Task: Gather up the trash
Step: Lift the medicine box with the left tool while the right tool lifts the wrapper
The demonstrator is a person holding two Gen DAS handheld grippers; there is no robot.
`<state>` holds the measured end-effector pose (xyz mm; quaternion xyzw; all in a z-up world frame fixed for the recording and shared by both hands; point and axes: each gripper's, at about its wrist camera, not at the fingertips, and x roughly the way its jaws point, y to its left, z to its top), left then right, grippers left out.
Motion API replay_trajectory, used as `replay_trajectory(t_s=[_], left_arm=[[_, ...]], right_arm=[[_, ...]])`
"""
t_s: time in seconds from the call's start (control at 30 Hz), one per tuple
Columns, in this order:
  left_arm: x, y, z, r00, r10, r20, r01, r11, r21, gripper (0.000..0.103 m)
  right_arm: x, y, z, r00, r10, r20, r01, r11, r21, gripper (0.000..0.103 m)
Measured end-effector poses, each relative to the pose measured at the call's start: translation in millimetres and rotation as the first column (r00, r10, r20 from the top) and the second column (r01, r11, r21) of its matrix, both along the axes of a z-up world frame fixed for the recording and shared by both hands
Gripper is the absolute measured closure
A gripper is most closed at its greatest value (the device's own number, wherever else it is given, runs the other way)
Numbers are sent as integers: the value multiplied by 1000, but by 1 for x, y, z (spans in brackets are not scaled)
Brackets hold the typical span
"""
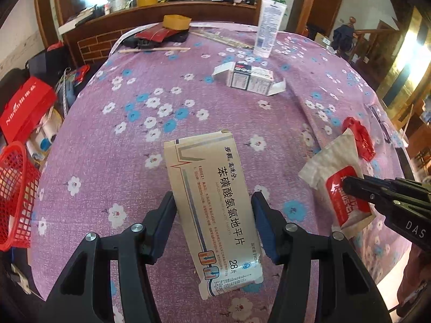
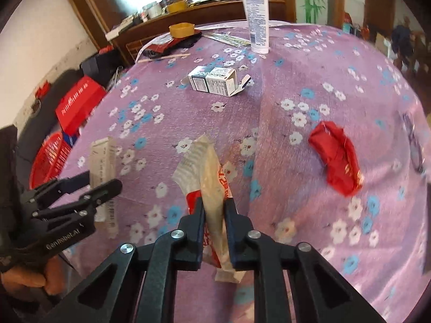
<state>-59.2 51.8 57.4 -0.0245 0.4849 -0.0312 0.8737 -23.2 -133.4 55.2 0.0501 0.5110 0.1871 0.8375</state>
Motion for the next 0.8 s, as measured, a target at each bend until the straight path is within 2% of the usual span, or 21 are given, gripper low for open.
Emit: replay_trajectory(t_s=[0.2,0.3,0.37,0.53,0.8], left_arm=[[-6,-3,11,999,-30,26,29,999,21,47],[-7,-2,14,999,-36,28,35,999,25,47],[-7,-2,16,999,-40,36,39,999,34,47],[-7,-4,22,997,-58,48,56,997,45,47],[-6,-11,25,995,-81,52,78,995,57,47]], right_arm=[[-19,-4,12,997,-70,22,68,996,66,89],[-30,3,20,996,-71,58,68,996,49,89],[-38,12,29,993,-47,112,45,999,16,89],[-46,16,42,986,-36,166,35,999,7,89],[-49,6,41,985,-74,158,70,997,32,89]])
